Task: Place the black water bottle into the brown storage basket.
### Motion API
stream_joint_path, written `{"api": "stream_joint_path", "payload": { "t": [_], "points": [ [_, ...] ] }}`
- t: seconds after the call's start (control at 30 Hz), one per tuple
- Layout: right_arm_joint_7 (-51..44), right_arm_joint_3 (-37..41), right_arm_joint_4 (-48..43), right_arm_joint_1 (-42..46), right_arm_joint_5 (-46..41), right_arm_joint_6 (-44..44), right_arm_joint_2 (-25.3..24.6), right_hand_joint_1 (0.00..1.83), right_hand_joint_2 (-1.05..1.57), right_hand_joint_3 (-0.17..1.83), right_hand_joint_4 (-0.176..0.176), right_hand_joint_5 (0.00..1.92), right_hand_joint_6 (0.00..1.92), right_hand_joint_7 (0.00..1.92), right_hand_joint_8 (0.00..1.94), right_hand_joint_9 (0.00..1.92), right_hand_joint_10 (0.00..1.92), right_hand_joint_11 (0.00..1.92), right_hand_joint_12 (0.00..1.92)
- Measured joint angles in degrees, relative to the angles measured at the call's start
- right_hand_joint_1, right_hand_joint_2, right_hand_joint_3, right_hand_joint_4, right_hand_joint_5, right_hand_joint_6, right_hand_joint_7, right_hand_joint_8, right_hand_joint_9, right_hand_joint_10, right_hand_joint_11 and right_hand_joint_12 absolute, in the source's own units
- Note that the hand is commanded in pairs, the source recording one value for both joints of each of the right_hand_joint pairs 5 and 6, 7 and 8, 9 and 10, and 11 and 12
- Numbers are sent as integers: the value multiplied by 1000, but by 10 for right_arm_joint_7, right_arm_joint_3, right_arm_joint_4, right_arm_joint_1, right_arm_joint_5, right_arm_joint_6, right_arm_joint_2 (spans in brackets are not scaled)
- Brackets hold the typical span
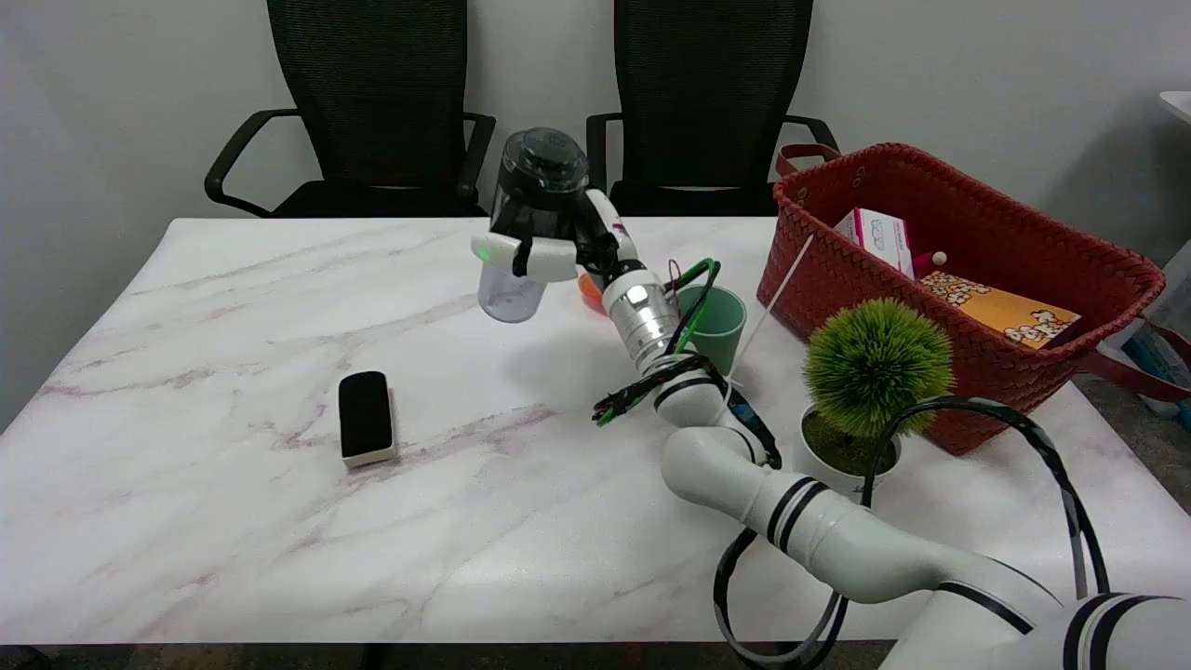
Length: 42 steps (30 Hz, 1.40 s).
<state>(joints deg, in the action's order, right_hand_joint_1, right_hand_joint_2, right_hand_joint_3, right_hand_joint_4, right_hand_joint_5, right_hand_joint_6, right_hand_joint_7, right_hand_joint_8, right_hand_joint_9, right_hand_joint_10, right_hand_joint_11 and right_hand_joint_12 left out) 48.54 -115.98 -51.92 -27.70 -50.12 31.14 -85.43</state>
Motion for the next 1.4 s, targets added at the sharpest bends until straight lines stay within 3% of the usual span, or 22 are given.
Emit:
{"api": "stream_joint_path", "payload": {
  "t": [0.5,1.03,1.4],
  "points": [
    [-1,0,-158,0,-49,-76,39,1215,747,537,0,894,894,1159,1159,1077,1077,927,927],
    [-25,-1,-257,-35,-136,-143,57,1200,958,539,0,1002,1002,1232,1232,1136,1136,1015,1015],
    [-133,9,-331,-53,-283,-155,75,1175,1037,476,0,964,964,1246,1246,1193,1193,1037,1037]
  ]
}}
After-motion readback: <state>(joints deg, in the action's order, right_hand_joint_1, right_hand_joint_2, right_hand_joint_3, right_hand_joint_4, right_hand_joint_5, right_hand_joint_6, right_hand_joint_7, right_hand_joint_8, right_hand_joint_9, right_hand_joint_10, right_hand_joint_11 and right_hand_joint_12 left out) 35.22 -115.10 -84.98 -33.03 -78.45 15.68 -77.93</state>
